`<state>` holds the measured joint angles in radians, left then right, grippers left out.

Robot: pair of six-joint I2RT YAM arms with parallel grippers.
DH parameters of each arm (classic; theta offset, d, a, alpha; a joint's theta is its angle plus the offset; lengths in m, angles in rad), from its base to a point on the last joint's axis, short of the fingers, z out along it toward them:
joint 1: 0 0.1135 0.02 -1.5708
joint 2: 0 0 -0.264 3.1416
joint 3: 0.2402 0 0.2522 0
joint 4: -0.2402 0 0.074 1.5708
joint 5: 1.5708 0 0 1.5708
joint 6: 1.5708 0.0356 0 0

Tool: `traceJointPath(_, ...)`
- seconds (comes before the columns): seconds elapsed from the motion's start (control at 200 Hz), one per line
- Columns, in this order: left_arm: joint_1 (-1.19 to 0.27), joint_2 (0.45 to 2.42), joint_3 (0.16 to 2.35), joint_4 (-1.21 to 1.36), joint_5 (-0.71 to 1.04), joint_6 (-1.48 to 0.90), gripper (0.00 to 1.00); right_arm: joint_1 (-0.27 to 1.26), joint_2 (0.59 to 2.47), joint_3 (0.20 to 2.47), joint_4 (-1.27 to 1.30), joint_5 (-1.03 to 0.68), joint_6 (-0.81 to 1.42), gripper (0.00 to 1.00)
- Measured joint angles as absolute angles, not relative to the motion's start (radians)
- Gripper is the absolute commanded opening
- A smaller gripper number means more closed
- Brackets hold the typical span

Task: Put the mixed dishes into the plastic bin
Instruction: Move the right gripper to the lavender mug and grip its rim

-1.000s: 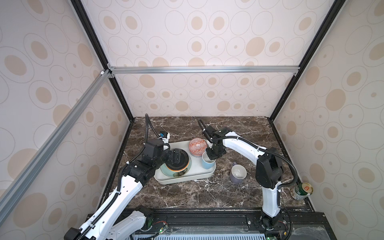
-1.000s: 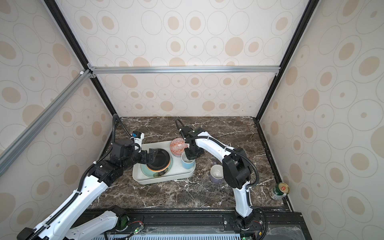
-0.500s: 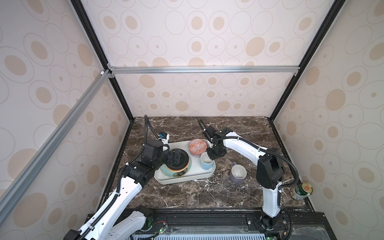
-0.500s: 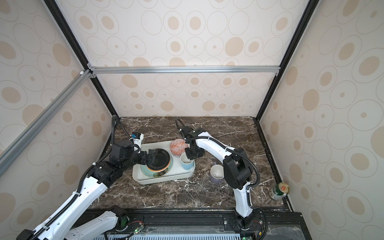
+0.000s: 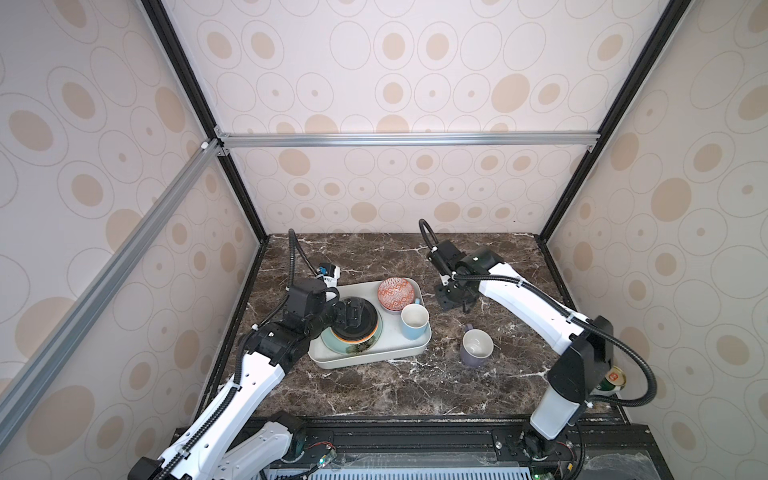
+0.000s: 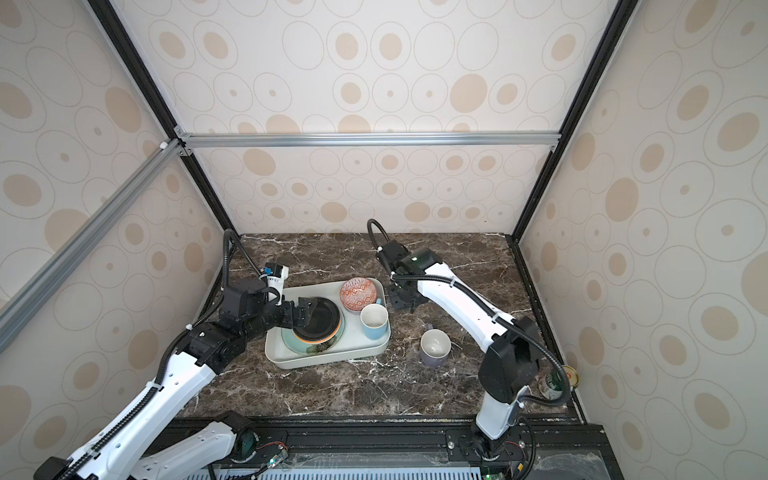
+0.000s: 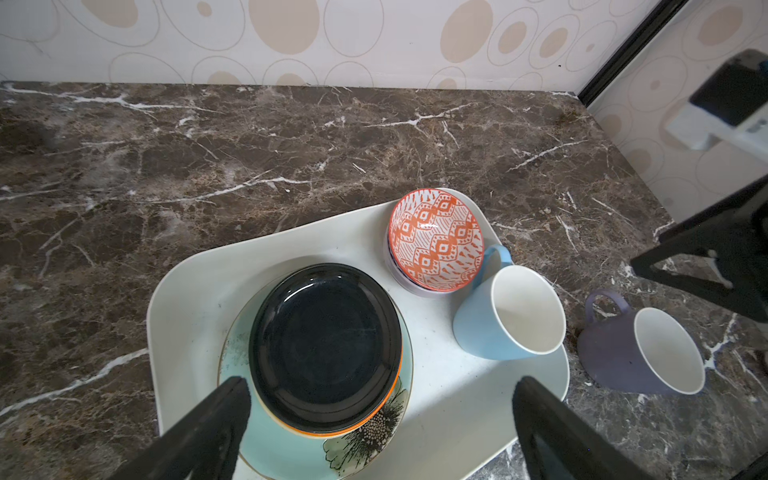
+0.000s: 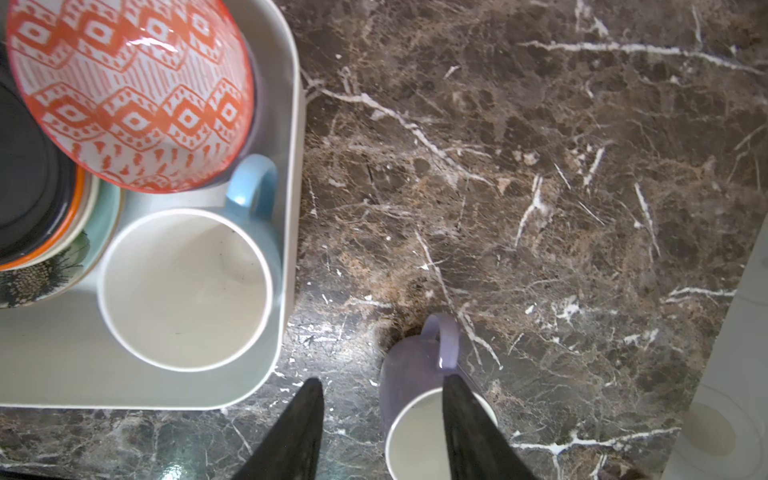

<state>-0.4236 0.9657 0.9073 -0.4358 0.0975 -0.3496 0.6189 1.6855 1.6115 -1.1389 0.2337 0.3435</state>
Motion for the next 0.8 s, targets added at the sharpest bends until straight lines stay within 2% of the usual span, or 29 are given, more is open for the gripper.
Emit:
traceJointPath(0.155,-0.465,1.035,0.907,-0.368,0.157,-0.389,0.99,0.558,1.566,1.448,-1.136,0.244,0.363,0.51)
traceJointPath(0.47,-0.66,1.204,0.976,-0.32,0.158,-0.412,0.99,0.453,1.351,1.136,-1.09,0.205,0.395,0.52)
traceJointPath(0.8,-0.801,1.333,1.079,-0.31,0.121,-0.415,0.99,0.412,1.313,0.955,-0.986,0.133,0.406,0.48)
